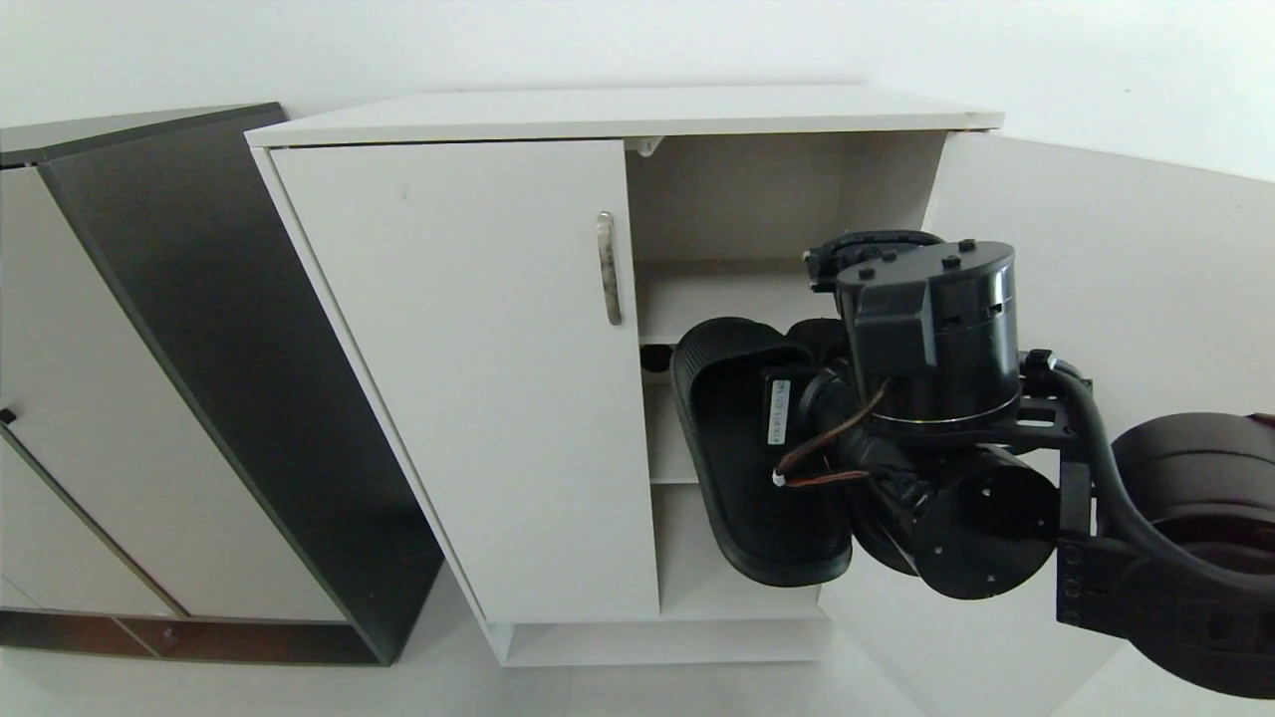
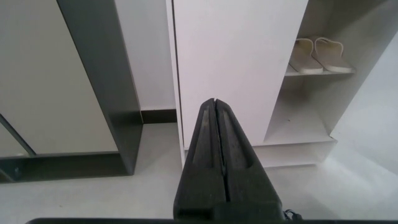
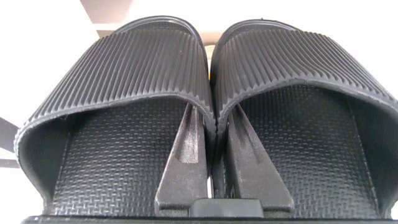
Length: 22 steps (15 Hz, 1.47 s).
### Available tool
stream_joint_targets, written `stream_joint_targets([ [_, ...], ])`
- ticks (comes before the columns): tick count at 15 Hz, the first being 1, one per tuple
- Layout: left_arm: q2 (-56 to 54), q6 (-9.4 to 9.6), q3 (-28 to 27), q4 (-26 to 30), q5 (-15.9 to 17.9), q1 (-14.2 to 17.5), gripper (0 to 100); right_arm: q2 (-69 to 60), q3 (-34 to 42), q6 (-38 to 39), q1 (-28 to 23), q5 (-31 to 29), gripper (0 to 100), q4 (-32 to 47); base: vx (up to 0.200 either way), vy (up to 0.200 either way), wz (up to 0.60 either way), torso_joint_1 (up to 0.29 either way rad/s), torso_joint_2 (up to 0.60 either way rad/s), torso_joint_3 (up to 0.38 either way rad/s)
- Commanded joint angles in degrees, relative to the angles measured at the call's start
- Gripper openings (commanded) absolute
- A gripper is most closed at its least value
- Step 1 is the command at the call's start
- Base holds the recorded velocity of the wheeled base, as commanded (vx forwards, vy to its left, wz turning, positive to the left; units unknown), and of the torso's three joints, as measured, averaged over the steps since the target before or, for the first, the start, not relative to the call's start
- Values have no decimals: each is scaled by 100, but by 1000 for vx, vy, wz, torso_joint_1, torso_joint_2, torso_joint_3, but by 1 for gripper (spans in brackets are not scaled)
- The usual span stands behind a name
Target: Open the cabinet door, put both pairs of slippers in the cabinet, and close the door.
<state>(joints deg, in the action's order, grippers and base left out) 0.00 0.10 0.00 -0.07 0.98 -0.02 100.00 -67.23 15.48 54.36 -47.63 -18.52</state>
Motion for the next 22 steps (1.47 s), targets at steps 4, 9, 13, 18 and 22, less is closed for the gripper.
stream_joint_targets([
  [4, 0, -10, 0, -1, -10, 2, 0, 37, -1, -1, -48, -10, 0, -3, 0, 0, 0, 0, 0, 0],
  [9, 0, -10, 0, -1, -10, 2, 0, 37, -1, -1, -92, -10, 0, -3, 200, 0, 0, -3, 1, 8],
  [13, 0, -10, 0, -1, -10, 2, 0, 46, -1, -1, -110, -10, 0, -12, 200, 0, 0, 2, 1, 1],
  [18, 0, -10, 0, -1, -1, 2, 0, 64, 158, -1, -189, 8, 0, -29, 160, 0, 0, 3, 3, 5],
  [22, 0, -10, 0, -1, -1, 2, 0, 362, -36, -1, -400, 87, 0, -73, 0, 0, 0, 0, 0, 0],
])
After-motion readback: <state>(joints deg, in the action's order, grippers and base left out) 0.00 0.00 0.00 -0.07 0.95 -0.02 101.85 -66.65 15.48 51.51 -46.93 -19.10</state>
